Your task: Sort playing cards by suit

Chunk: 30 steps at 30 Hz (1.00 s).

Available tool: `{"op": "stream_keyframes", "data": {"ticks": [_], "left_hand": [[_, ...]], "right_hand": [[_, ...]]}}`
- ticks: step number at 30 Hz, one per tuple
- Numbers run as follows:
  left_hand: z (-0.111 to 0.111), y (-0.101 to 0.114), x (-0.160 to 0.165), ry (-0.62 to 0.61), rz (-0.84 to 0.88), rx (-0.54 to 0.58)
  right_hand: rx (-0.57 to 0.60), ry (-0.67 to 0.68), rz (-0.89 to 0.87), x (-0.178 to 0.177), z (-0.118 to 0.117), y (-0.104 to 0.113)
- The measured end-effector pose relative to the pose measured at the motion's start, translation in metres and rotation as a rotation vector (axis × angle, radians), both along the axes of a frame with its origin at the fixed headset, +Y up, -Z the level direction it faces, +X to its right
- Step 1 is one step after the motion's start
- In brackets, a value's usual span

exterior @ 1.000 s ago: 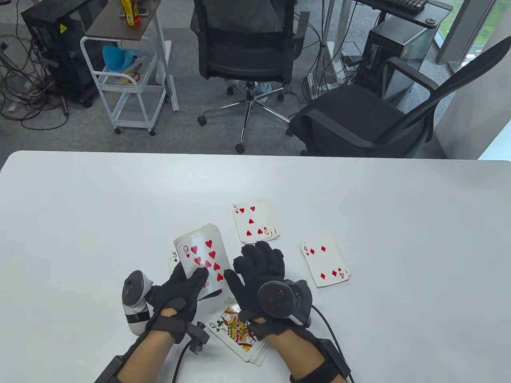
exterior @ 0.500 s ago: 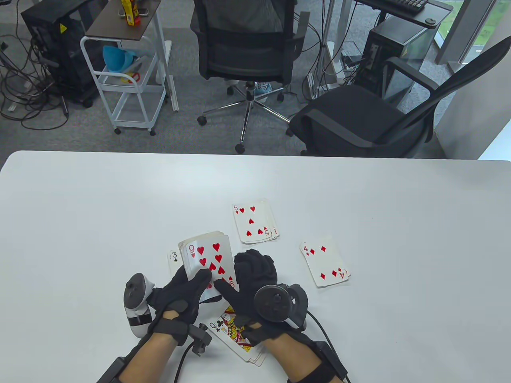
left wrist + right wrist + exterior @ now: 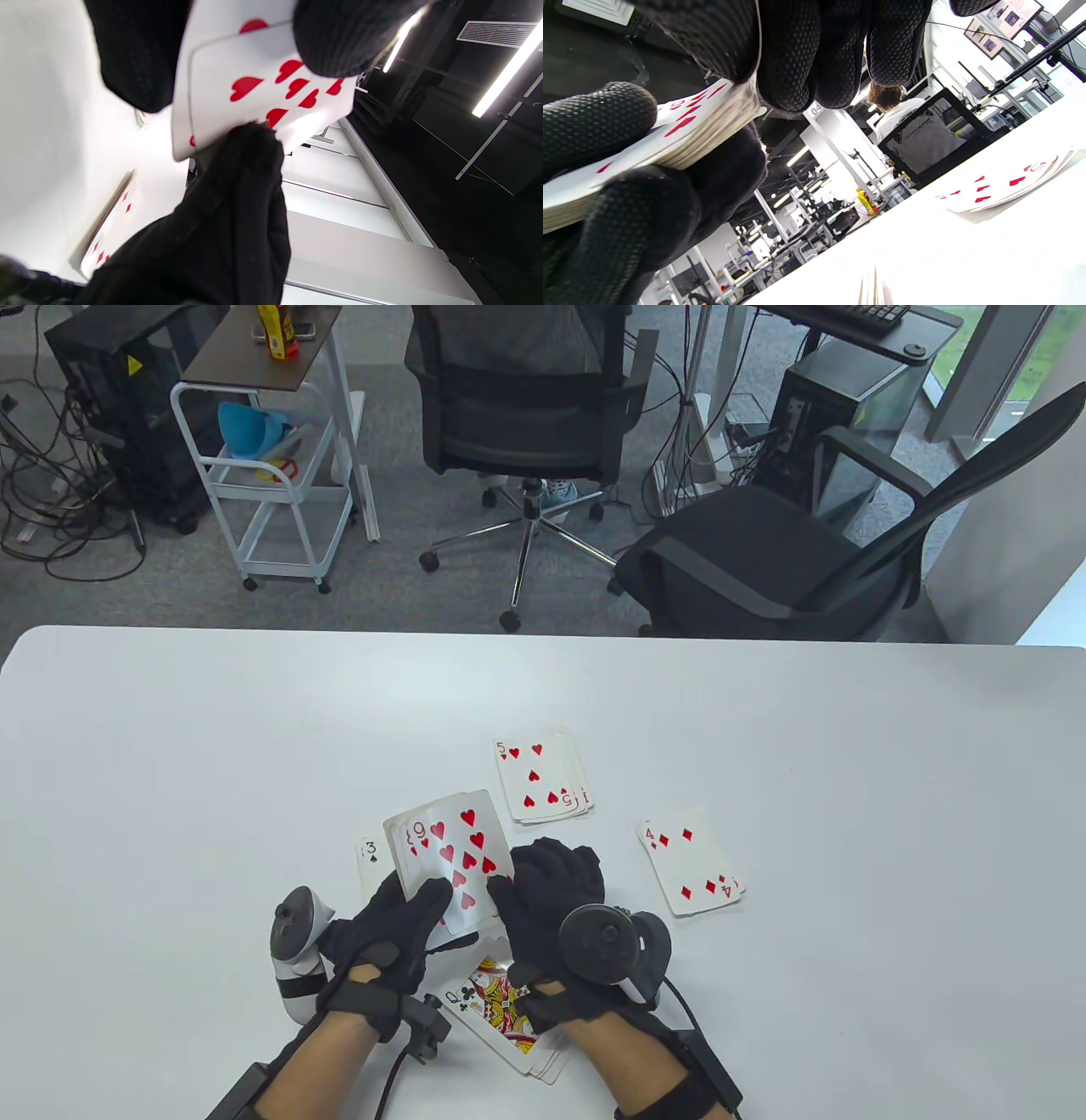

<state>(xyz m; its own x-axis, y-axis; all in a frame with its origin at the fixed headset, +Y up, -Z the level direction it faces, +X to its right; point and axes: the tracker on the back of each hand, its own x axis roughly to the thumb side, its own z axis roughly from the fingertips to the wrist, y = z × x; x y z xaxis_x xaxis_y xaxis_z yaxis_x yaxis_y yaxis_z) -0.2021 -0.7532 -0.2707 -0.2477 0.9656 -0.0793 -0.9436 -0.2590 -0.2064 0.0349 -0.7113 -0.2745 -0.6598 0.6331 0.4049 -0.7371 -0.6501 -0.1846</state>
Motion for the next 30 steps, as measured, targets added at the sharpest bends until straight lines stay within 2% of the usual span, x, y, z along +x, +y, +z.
{"op": "stream_keyframes", "data": {"ticks": [6,11,20,24,28,30], "left_hand": [[-0.001,0.001,-0.006,0.043,-0.013,-0.003],[-0.004,0.003,-0.014,0.077,-0.007,0.004],[-0.009,0.012,-0.027,0.142,0.048,0.035],[-0.011,0.012,-0.032,0.165,0.063,0.029],[-0.012,0.012,-0.032,0.161,0.064,0.036],[-0.011,0.013,-0.031,0.155,0.057,0.044]], "right_hand": [[-0.077,-0.007,0.017,0.006,-0.007,-0.003],[-0.187,-0.049,0.051,0.016,-0.017,-0.005],[-0.235,-0.205,-0.005,0.059,-0.042,-0.008],[-0.264,-0.273,0.013,0.070,-0.057,-0.008],[-0.342,-0.301,0.090,0.067,-0.087,-0.006],[-0.419,-0.300,0.142,0.061,-0.103,-0.006]]}}
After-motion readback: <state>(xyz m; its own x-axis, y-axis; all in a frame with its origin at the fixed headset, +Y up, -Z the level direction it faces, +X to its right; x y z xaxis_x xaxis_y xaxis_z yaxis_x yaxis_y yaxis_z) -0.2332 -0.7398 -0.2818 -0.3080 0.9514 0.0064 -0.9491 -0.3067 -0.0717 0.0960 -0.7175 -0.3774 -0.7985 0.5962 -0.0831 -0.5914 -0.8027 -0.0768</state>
